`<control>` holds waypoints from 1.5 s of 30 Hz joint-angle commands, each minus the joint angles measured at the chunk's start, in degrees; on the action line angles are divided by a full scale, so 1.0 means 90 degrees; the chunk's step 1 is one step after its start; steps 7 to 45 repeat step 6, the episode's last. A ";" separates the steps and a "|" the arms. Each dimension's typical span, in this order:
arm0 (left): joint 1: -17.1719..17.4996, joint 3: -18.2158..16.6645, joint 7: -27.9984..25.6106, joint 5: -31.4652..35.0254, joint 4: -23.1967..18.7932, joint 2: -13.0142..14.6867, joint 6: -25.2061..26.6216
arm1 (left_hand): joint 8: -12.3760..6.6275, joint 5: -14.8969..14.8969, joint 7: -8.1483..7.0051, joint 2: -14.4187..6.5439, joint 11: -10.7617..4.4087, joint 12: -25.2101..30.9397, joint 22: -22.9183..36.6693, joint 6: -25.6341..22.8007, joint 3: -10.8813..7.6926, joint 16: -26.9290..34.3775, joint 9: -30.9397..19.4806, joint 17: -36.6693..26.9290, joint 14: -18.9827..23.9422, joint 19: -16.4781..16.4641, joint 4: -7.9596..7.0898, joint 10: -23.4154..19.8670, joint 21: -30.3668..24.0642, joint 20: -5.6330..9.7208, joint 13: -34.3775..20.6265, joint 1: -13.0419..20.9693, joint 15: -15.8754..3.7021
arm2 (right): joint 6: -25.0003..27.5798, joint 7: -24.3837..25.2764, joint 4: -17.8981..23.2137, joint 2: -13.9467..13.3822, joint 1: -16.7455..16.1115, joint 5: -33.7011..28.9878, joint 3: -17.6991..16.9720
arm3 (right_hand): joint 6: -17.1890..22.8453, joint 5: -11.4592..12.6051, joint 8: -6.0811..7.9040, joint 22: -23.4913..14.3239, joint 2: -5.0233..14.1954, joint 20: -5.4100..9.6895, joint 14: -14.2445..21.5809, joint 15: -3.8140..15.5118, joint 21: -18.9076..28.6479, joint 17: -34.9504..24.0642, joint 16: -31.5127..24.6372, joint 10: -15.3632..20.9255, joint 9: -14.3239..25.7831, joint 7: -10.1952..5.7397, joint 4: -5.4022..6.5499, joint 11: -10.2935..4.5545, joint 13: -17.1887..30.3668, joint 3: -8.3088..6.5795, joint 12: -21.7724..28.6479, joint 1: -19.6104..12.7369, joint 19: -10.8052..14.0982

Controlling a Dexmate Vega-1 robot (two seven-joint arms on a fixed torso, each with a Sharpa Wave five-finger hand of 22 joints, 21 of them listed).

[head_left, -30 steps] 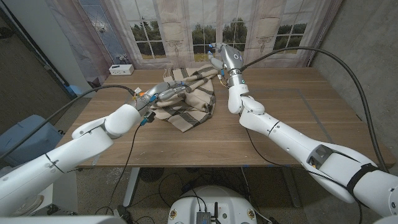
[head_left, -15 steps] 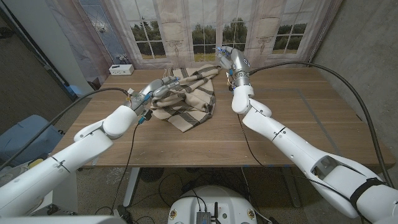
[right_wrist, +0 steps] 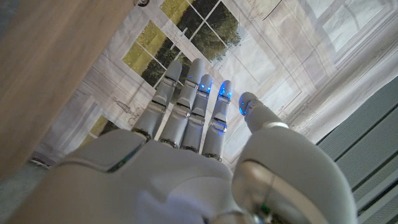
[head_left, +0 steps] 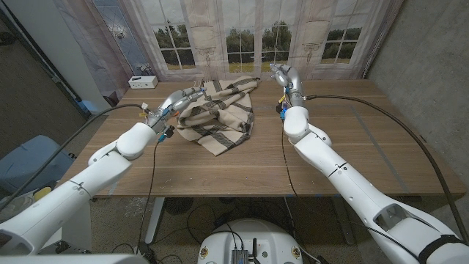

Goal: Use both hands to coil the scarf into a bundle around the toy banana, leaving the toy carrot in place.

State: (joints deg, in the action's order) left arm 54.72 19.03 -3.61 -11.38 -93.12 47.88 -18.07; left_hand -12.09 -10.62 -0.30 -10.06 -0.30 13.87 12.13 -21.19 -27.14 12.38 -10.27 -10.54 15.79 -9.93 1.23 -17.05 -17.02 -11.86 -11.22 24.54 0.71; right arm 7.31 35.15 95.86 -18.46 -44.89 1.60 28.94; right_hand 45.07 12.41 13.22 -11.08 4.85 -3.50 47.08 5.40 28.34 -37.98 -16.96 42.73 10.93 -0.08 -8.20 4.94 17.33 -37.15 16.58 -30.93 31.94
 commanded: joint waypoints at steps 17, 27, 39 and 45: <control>-0.0704 0.0240 0.0945 -0.1055 0.1644 -0.0655 -0.0741 | -0.0016 -0.0034 0.0079 0.0031 0.0036 0.0049 0.0026 -0.0120 -0.0083 0.0016 -0.0027 -0.0031 0.0103 -0.0084 -0.0023 -0.0118 -0.0062 -0.0030 -0.0015 0.0015 0.0037 | -0.0853 0.1167 0.0354 0.0266 -0.1082 0.0818 -0.0760 | 0.0129 -0.0110 -0.0004 -0.0024 0.0002 -0.0078 0.0072 -0.0081 0.0053 0.0054 -0.0006 0.0123 0.0012 0.0088 -0.0026 0.0140 0.0000 -0.0053 0.0021 0.0059 0.0011; -0.0704 0.0240 0.0945 -0.1055 0.1644 -0.0655 -0.0741 | -0.0016 -0.0034 0.0079 0.0031 0.0036 0.0049 0.0026 -0.0120 -0.0083 0.0016 -0.0027 -0.0031 0.0103 -0.0084 -0.0023 -0.0118 -0.0062 -0.0030 -0.0015 0.0015 0.0037 | -0.0853 0.1167 0.0354 0.0266 -0.1082 0.0818 -0.0760 | 0.0129 -0.0110 -0.0004 -0.0024 0.0002 -0.0078 0.0072 -0.0081 0.0053 0.0054 -0.0006 0.0123 0.0012 0.0088 -0.0026 0.0140 0.0000 -0.0053 0.0021 0.0059 0.0011; -0.0704 0.0240 0.0945 -0.1055 0.1644 -0.0655 -0.0741 | -0.0016 -0.0034 0.0079 0.0031 0.0036 0.0049 0.0026 -0.0120 -0.0083 0.0016 -0.0027 -0.0031 0.0103 -0.0084 -0.0023 -0.0118 -0.0062 -0.0030 -0.0015 0.0015 0.0037 | -0.0853 0.1167 0.0354 0.0266 -0.1082 0.0818 -0.0760 | 0.0129 -0.0110 -0.0004 -0.0024 0.0002 -0.0078 0.0072 -0.0081 0.0053 0.0054 -0.0006 0.0123 0.0012 0.0088 -0.0026 0.0140 0.0000 -0.0053 0.0021 0.0059 0.0011; -0.0704 0.0240 0.0945 -0.1055 0.1644 -0.0655 -0.0741 | -0.0016 -0.0034 0.0079 0.0031 0.0036 0.0049 0.0026 -0.0120 -0.0083 0.0016 -0.0027 -0.0031 0.0103 -0.0084 -0.0023 -0.0118 -0.0062 -0.0030 -0.0015 0.0015 0.0037 | -0.0853 0.1167 0.0354 0.0266 -0.1082 0.0818 -0.0760 | 0.0129 -0.0110 -0.0004 -0.0024 0.0002 -0.0078 0.0072 -0.0081 0.0053 0.0054 -0.0006 0.0123 0.0012 0.0088 -0.0026 0.0140 0.0000 -0.0053 0.0021 0.0059 0.0011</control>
